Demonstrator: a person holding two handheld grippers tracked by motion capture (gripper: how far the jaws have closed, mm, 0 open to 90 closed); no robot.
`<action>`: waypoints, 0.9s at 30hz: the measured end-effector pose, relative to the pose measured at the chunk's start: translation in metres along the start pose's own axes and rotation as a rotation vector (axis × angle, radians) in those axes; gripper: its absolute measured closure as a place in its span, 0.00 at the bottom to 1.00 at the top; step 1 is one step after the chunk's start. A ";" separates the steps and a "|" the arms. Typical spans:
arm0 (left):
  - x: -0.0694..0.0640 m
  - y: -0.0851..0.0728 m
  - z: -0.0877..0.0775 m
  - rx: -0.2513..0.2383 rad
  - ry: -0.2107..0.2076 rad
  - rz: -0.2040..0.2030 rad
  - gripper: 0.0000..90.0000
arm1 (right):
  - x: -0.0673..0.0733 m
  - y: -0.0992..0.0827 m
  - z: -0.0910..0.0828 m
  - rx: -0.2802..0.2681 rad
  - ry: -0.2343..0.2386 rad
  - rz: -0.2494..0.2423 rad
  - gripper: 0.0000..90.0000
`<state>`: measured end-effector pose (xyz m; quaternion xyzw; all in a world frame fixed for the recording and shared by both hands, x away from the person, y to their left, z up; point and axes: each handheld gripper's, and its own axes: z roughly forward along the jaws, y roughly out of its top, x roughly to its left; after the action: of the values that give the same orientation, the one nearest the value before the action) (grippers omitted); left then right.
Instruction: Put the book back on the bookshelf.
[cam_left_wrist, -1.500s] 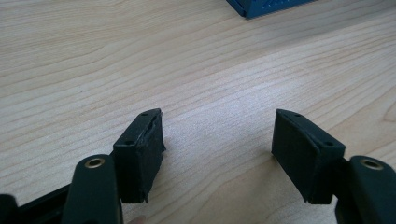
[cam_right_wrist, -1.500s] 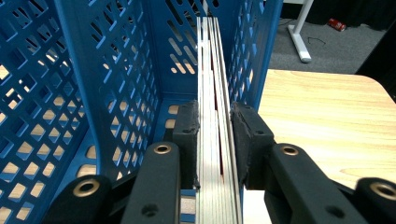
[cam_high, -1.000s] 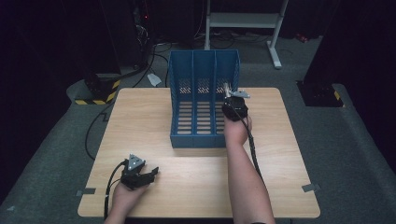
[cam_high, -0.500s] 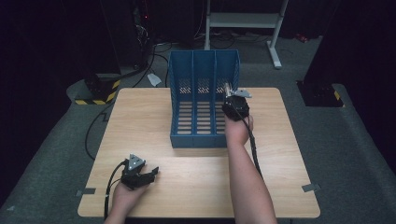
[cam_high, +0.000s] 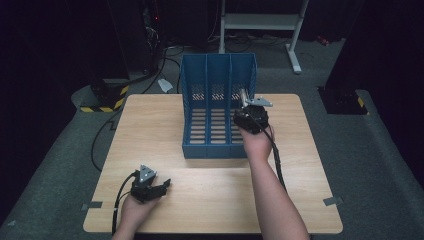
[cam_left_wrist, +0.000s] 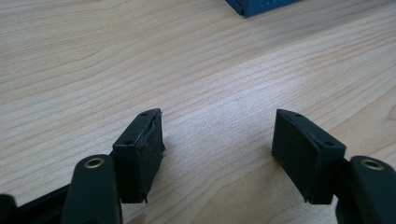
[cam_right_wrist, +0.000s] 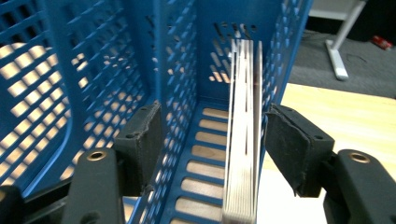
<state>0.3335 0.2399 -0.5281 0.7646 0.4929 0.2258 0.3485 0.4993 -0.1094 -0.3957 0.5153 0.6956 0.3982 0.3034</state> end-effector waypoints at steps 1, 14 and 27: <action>0.000 0.000 0.000 -0.002 0.001 0.000 0.37 | 0.000 -0.002 -0.005 -0.017 0.005 0.002 0.41; 0.000 0.000 0.000 0.003 -0.001 0.005 0.37 | -0.027 -0.045 -0.048 -0.043 0.061 -0.065 0.37; -0.002 0.000 0.000 0.003 -0.002 0.007 0.37 | -0.074 -0.140 -0.069 0.094 0.057 -0.076 0.34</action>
<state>0.3327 0.2385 -0.5282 0.7670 0.4901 0.2258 0.3472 0.3960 -0.2179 -0.4817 0.4905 0.7410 0.3678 0.2740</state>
